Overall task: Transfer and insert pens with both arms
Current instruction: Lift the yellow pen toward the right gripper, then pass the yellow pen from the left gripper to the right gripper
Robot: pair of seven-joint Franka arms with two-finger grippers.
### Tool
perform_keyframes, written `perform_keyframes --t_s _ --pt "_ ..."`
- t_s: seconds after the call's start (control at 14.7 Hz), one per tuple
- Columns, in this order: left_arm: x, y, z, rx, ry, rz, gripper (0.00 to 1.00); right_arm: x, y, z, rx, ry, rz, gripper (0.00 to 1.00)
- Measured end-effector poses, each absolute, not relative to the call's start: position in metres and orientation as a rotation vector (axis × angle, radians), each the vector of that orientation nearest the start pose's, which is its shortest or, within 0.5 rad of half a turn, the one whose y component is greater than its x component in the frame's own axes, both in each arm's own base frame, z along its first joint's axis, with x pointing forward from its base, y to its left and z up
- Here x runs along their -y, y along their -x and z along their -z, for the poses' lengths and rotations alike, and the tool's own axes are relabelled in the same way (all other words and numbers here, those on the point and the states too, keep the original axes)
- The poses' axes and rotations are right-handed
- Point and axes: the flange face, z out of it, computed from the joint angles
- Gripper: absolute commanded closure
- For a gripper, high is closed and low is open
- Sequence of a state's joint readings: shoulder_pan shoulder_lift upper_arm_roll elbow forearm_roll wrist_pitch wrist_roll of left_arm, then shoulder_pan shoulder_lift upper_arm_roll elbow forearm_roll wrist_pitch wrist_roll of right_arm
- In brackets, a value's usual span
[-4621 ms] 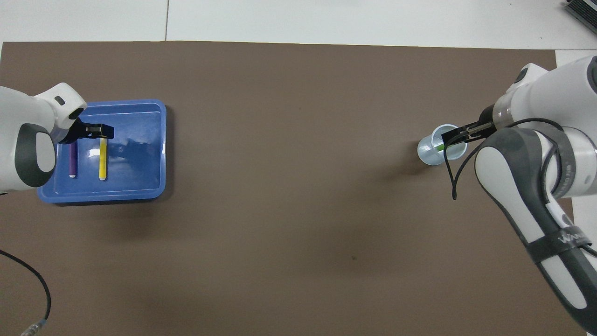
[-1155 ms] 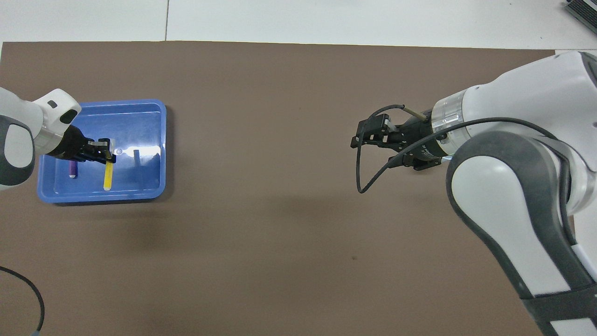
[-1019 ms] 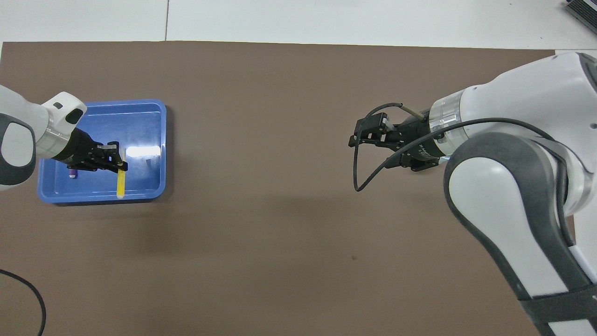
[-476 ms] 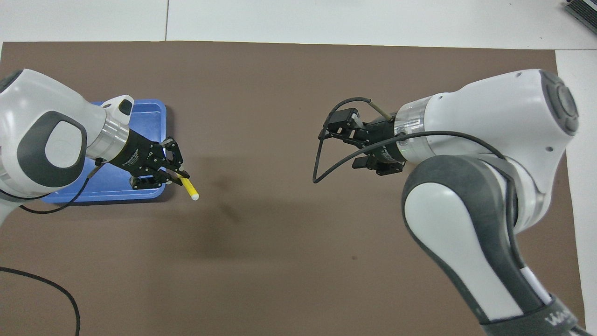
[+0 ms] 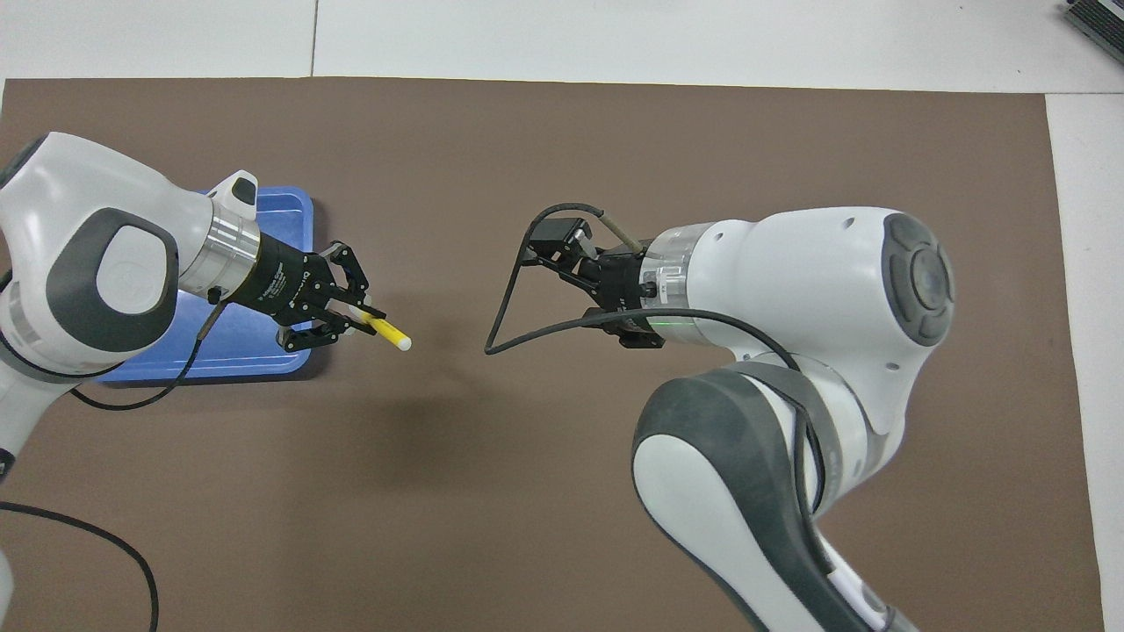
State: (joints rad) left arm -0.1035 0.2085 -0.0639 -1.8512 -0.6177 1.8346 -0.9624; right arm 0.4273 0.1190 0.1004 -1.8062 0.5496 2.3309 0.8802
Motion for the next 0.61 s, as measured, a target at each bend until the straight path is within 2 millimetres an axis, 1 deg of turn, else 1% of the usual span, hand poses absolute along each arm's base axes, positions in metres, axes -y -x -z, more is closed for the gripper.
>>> perform_keyframes --t_s 0.07,0.2,0.34,0.41,0.48,0.61 --pt "0.152 -0.577 -0.409 1.769 2.902 -0.897 1.00 -0.335 -0.541 -0.514 -0.805 2.381 0.003 0.00" --pt "0.169 -0.575 -0.411 1.879 2.828 -0.946 1.00 -0.358 -0.535 -0.503 -0.777 2.376 0.027 0.00" --pt "0.176 -0.576 -0.414 2.003 2.747 -1.028 1.00 -0.383 -0.525 -0.494 -0.739 2.377 0.041 0.00" --pt "0.178 -0.577 -0.416 2.077 2.697 -1.077 1.00 -0.391 -0.521 -0.492 -0.723 2.381 0.048 0.01" --pt "0.181 -0.577 -0.418 2.133 2.652 -1.114 1.00 -0.396 -0.519 -0.489 -0.705 2.393 0.054 0.05" --pt "0.190 -0.575 -0.419 2.187 2.598 -1.172 1.00 -0.398 -0.519 -0.484 -0.684 2.411 0.066 0.18"
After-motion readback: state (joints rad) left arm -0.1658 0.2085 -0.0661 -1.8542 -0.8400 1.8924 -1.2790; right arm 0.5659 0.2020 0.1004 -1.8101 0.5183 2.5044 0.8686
